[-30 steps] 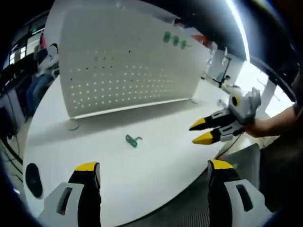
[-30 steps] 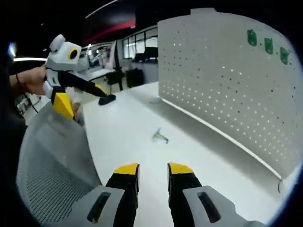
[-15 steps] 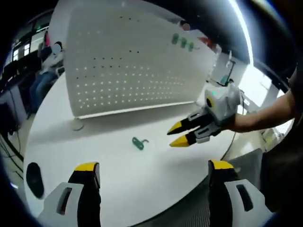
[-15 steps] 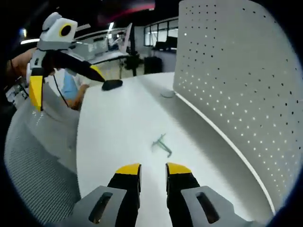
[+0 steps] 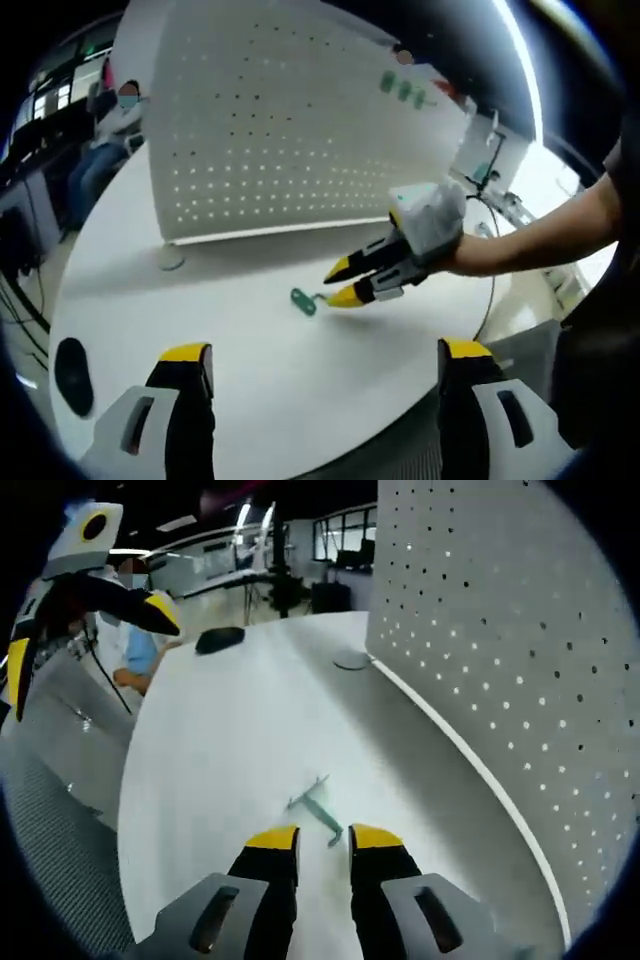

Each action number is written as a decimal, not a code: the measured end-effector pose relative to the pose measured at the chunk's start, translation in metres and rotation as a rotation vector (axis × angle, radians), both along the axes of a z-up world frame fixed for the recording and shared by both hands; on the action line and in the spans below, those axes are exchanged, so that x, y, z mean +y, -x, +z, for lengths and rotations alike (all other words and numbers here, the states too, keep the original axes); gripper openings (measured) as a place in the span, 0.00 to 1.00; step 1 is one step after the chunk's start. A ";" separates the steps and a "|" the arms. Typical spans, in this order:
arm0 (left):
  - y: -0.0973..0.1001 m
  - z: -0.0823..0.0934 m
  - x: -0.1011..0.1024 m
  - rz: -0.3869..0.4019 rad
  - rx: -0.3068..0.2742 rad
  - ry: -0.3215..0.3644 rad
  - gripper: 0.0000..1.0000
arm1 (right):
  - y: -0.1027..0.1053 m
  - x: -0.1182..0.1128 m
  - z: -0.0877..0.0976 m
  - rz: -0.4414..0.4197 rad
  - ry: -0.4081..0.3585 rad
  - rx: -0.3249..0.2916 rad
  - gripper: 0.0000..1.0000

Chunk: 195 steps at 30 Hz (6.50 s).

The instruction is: Insert the hook assembly into the mounting plate slot until the hook locks in place.

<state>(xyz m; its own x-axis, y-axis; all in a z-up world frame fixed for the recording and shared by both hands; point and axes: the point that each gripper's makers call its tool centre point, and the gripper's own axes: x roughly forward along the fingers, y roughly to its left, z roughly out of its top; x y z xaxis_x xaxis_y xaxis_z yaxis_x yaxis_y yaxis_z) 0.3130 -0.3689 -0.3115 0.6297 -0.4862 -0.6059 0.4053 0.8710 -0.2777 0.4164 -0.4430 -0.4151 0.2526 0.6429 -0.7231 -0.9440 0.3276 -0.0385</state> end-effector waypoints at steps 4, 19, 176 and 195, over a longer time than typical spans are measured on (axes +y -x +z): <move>-0.003 -0.003 0.008 0.011 0.008 -0.007 0.94 | -0.005 0.004 -0.005 0.028 0.015 0.000 0.17; -0.003 -0.003 0.011 0.030 0.004 -0.003 0.91 | 0.001 0.012 -0.014 0.165 0.077 0.012 0.01; -0.038 0.086 -0.081 -0.079 -0.093 0.199 0.03 | 0.106 -0.027 0.207 -0.236 -0.479 -0.099 0.09; -0.031 0.090 -0.099 -0.016 -0.017 0.390 0.03 | 0.095 -0.024 0.202 -0.224 -0.381 -0.276 0.08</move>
<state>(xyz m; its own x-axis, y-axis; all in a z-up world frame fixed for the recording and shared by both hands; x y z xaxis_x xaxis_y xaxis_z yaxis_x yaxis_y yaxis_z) 0.3444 -0.4683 -0.2219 0.6288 -0.6875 -0.3633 0.4252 0.6952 -0.5796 0.3213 -0.4674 -0.2132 0.5621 0.7559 -0.3358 -0.8209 0.5594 -0.1148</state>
